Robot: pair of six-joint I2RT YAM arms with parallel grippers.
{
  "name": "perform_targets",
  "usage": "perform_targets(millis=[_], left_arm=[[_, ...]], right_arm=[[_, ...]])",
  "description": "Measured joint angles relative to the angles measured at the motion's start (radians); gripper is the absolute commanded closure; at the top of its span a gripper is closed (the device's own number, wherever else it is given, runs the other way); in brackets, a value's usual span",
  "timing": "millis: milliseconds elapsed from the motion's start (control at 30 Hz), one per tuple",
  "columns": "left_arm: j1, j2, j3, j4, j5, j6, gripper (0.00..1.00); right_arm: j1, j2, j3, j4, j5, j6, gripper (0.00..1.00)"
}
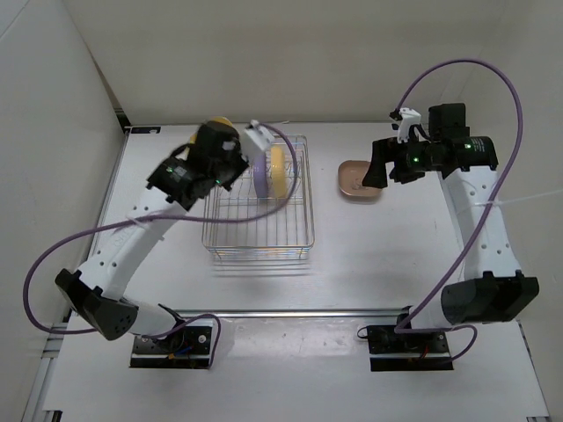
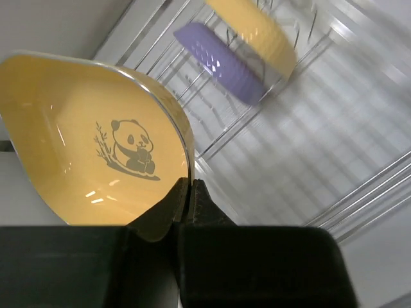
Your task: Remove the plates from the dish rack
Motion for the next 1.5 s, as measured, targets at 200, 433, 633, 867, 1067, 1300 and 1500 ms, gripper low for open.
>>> perform_targets(millis=[200, 433, 633, 867, 1067, 1300, 1500], left_arm=[[-0.319, -0.07, -0.286, 0.061, -0.431, 0.288, 0.89], [-0.58, -0.082, -0.459, 0.081, -0.686, 0.554, 0.89], [-0.822, -0.084, -0.5, 0.095, -0.716, 0.734, 0.89], [-0.863, 0.012, -0.403, 0.077, -0.667, 0.76, 0.89], [-0.877, 0.08, -0.379, 0.072, -0.617, 0.754, 0.89], [-0.916, 0.102, -0.314, 0.063, -0.573, 0.743, 0.89], [-0.951, 0.116, -0.28, 0.069, -0.568, 0.742, 0.89]], right_arm=[[0.064, -0.137, -0.003, -0.002, 0.069, -0.015, 0.02], [0.108, -0.193, -0.003, -0.002, 0.114, -0.045, 0.04], [0.171, -0.192, 0.003, -0.003, 0.134, -0.076, 0.07], [0.311, -0.194, 0.027, -0.008, 0.172, -0.119, 0.11], [0.418, -0.194, 0.018, -0.003, 0.246, -0.149, 0.15], [0.469, -0.188, 0.003, 0.012, 0.314, -0.173, 0.19], [0.5, -0.174, -0.021, 0.026, 0.339, -0.187, 0.27]])
